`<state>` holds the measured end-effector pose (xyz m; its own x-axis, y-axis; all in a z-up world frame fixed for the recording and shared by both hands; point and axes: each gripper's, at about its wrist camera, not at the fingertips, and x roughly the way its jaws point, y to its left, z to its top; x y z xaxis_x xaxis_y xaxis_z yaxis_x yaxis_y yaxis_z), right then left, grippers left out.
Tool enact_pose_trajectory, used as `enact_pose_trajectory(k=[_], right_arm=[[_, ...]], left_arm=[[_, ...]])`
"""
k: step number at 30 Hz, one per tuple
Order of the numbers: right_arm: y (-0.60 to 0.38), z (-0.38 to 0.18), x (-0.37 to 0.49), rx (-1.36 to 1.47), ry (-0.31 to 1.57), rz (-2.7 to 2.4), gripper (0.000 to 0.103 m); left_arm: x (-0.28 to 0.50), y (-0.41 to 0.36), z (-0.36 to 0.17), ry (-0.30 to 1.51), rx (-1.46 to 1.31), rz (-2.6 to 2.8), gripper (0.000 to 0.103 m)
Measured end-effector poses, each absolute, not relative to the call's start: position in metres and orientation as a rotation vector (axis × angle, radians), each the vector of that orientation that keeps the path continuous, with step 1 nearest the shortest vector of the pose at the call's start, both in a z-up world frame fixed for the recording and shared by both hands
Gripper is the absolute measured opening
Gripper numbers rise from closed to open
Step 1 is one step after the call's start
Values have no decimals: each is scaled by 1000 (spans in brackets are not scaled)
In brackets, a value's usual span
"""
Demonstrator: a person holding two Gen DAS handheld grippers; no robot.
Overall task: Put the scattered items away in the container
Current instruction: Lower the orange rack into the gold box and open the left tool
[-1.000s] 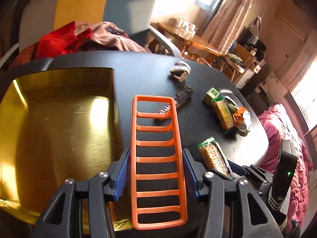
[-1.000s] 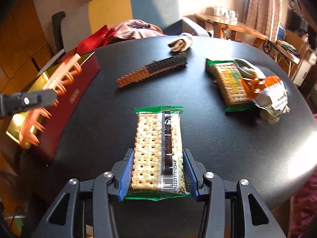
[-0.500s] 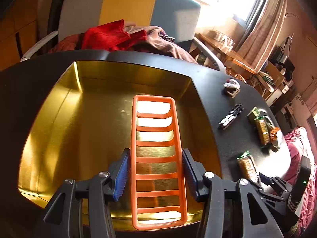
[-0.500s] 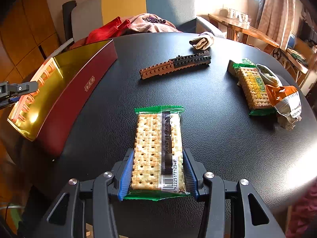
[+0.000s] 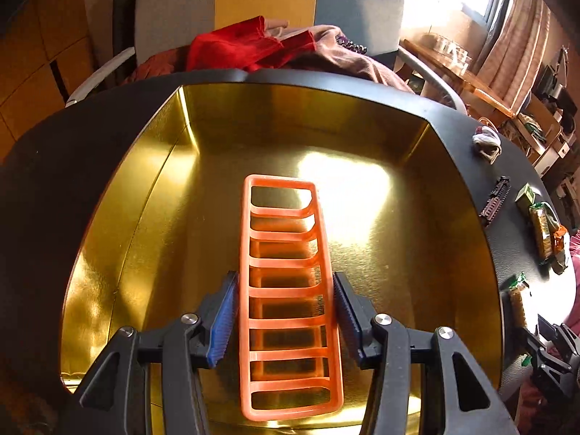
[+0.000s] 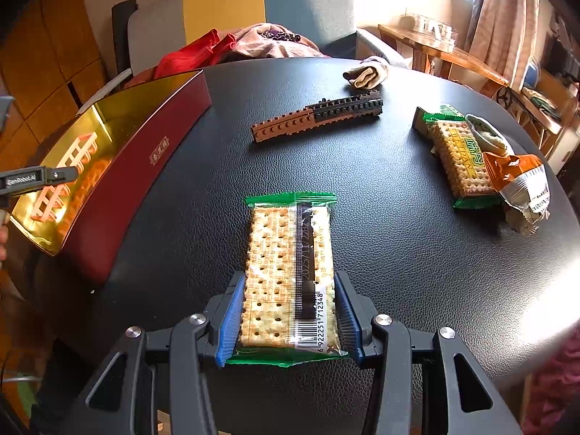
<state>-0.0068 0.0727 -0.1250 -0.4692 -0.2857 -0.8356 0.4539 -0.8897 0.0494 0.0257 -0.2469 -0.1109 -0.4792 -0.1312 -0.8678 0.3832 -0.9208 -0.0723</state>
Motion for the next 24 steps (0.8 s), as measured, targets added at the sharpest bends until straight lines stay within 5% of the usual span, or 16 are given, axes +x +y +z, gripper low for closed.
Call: enact_pose_trajectory(k=[24], right_arm=[[66, -82, -9, 1191, 108, -2335, 48]], left_arm=[[99, -262, -72, 649, 1191, -2486, 59]])
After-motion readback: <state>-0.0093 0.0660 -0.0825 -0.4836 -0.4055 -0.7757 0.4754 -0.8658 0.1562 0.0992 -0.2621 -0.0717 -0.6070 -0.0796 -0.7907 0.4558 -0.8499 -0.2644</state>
